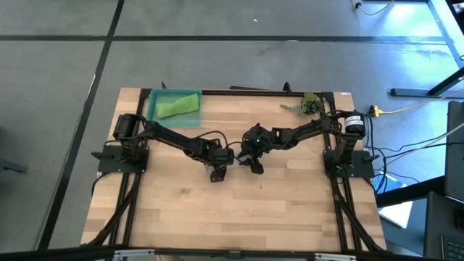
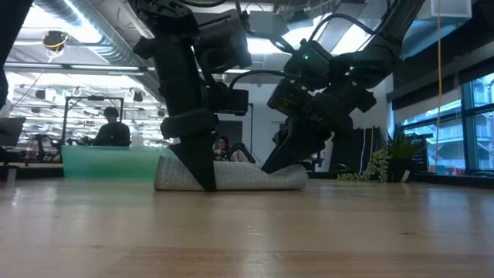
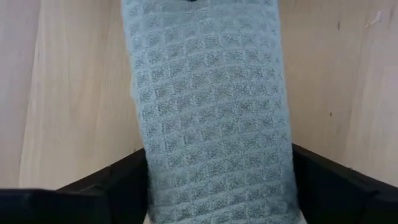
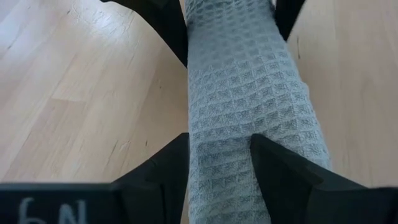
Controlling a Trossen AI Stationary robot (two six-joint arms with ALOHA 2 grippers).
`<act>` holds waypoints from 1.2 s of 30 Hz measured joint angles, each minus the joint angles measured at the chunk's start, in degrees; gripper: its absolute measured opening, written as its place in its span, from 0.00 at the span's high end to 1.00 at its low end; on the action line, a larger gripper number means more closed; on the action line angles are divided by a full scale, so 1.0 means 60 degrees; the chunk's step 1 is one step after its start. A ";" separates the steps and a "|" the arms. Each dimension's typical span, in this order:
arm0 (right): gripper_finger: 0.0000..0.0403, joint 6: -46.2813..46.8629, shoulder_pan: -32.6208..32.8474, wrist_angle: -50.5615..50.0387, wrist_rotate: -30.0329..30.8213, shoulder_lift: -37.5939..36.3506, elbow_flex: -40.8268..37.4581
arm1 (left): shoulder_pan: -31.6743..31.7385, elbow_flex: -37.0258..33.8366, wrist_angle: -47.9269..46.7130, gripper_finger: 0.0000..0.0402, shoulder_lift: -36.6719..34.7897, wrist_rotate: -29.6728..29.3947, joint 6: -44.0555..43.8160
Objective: Roll microfiber towels into tight, uniform cylinder then place into a basket
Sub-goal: Put the rolled gray towel into the light blue bin
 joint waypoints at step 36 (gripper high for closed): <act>0.57 0.1484 -0.0009 0.0199 -0.0849 -0.0024 0.0237 | -0.0541 -0.0007 -0.0064 0.88 0.0000 0.0035 -0.0754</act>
